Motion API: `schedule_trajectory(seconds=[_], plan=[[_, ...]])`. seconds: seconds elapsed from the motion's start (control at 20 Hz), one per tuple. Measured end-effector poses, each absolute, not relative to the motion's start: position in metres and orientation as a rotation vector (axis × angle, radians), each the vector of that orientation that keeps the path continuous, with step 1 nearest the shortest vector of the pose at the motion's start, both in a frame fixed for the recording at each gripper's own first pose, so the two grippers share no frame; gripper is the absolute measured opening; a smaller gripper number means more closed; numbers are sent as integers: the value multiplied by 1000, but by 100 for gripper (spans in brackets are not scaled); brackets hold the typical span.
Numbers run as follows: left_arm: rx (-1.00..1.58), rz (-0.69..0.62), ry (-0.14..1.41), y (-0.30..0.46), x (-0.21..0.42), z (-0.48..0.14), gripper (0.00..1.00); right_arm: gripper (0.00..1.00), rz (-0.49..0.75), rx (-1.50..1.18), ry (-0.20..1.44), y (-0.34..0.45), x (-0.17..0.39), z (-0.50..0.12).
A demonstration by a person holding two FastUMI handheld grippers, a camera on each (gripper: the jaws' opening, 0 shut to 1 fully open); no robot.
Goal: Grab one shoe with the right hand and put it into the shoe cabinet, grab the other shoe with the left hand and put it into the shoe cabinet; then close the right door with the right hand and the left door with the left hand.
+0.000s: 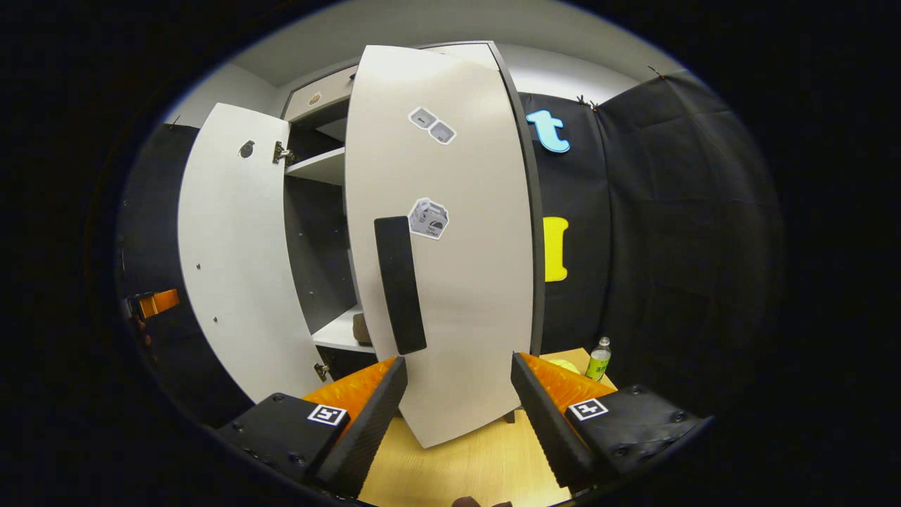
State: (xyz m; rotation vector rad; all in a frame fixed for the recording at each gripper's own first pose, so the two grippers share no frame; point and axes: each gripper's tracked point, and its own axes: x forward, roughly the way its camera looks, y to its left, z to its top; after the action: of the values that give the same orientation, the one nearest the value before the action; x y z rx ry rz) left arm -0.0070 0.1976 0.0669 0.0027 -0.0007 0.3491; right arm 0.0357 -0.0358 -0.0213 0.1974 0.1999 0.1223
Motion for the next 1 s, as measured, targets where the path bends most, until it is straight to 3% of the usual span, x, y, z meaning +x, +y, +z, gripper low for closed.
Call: schedule_trajectory(seconds=[0.35,1.0], plan=[[-13,293,26,212,44,49,98,98,116,183,190,-36,32,-17],[3,247,35,171,32,48,94,98,124,211,154,-40,39,-7]])
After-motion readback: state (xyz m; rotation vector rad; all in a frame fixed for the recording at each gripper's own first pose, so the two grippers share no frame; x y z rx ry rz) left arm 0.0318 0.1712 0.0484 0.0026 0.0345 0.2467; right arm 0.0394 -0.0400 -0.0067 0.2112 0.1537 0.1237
